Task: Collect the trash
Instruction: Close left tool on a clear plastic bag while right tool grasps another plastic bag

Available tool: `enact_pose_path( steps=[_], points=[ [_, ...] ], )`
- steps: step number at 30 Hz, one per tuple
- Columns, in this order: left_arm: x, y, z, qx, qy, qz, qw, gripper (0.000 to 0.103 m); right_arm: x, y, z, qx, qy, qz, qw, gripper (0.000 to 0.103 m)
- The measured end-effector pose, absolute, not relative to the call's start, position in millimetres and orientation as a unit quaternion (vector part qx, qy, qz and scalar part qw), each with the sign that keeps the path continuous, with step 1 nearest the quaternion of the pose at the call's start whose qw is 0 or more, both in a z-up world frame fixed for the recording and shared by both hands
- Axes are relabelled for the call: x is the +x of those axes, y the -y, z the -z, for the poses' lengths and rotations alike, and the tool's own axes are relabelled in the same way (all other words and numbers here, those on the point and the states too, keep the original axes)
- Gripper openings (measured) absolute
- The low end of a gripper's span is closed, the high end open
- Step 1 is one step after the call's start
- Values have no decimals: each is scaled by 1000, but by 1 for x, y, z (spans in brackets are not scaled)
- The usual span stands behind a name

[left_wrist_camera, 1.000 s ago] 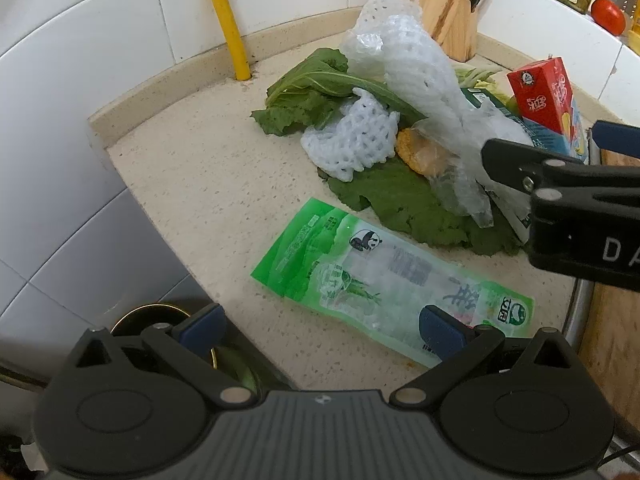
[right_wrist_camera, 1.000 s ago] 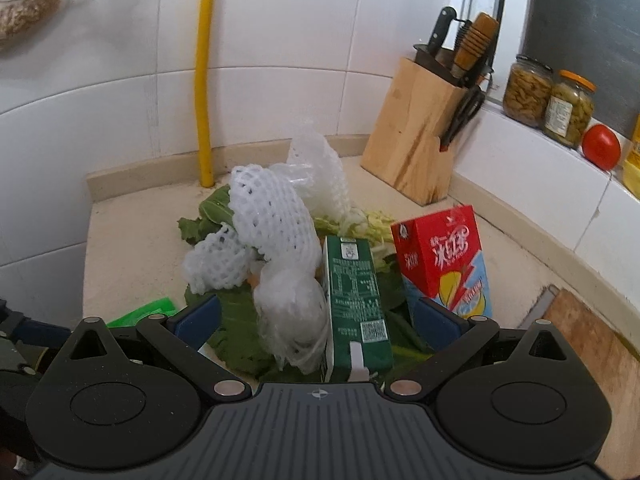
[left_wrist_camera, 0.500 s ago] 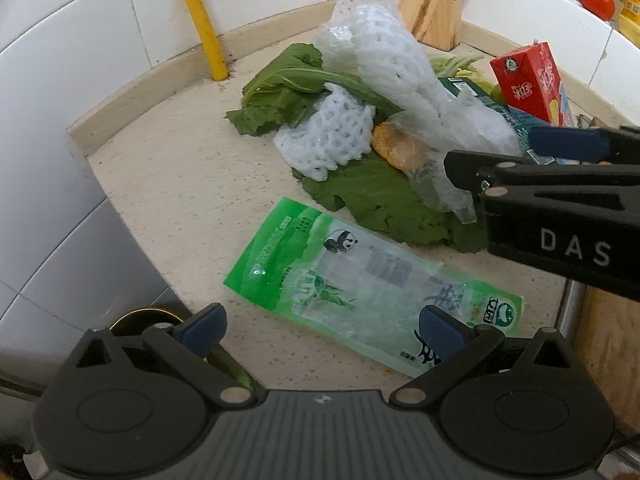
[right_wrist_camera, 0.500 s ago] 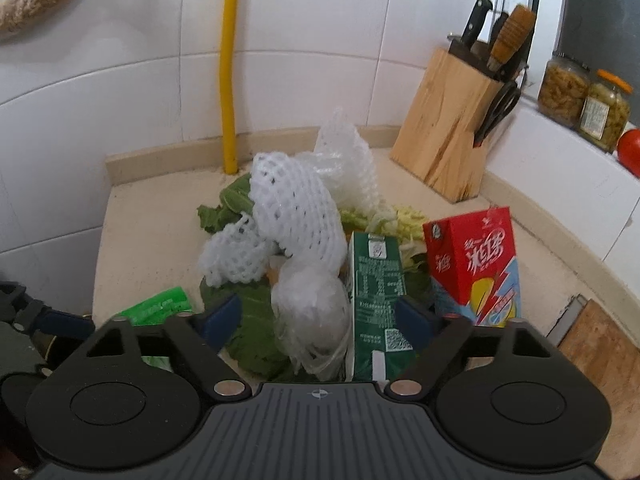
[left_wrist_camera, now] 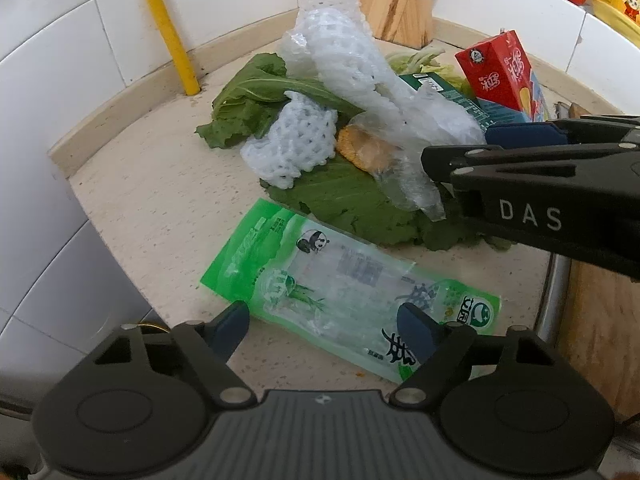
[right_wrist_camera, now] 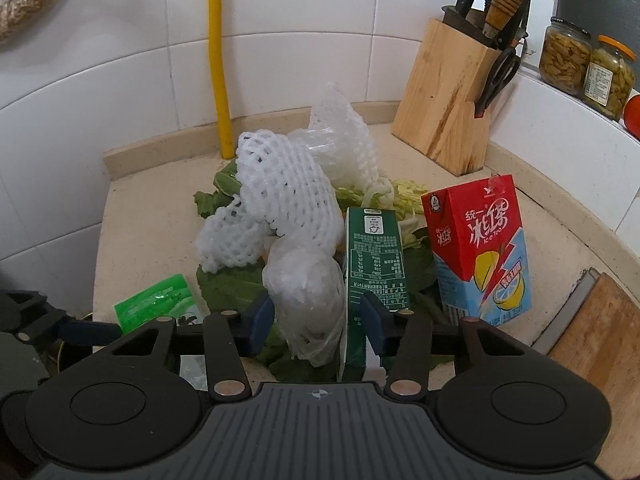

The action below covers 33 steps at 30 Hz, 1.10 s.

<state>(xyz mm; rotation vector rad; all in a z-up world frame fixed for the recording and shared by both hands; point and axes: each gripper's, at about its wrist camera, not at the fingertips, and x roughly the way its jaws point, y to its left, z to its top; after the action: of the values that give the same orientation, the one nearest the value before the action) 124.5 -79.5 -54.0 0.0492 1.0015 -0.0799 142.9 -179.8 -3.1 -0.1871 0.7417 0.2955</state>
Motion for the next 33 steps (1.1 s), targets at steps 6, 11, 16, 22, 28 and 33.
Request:
enact_pose_path(
  steps=[6,11,16,22,28,33],
  points=[
    [125,83,53,27,-480,41,876,73,146,182,4,-85,-361,-147,917,63],
    [121,84,54,31,-474,50,879,69,146,181,4,-89,-360,-146,917,67],
    [117,87,52,37,-464,64,883,52,145,182,3,-96,-358,-143,918,49],
    [112,86,48,33,-457,79,885,28,147,193,-2,-61,-363,-153,917,27],
    [114,78,47,11,-457,95,884,1,143,203,-6,-48,-363,-148,919,25],
    [116,69,46,-6,-459,100,883,0,142,209,-9,-42,-360,-144,921,24]
  ],
)
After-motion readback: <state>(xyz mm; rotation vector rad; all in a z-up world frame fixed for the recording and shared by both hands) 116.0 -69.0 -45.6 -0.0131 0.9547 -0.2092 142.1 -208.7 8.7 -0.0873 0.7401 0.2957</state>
